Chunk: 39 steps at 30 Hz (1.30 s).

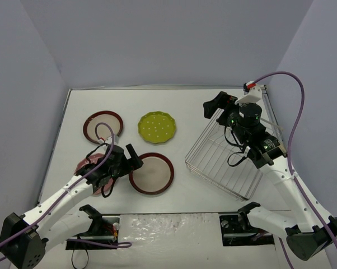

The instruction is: Load the plates into the dish rack

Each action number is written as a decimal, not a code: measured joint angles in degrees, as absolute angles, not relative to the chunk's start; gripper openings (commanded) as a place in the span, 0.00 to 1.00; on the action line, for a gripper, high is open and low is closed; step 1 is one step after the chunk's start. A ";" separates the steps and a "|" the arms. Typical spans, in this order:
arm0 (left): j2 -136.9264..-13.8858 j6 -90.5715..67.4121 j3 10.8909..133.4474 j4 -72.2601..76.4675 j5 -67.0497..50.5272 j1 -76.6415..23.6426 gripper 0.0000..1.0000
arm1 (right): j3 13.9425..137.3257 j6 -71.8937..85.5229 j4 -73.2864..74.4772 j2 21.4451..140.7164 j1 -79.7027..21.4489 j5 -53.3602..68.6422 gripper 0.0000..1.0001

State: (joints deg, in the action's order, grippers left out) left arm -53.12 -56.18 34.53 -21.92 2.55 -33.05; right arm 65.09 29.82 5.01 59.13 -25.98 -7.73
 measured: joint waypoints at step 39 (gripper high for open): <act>-49.78 -65.27 19.95 -14.23 3.48 -35.66 0.88 | 63.61 30.22 4.97 58.63 -25.98 -7.75 1.00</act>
State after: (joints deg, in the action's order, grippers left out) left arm -49.78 -65.27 19.95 -14.23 3.48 -35.66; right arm 63.61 30.22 4.97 58.63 -25.98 -7.75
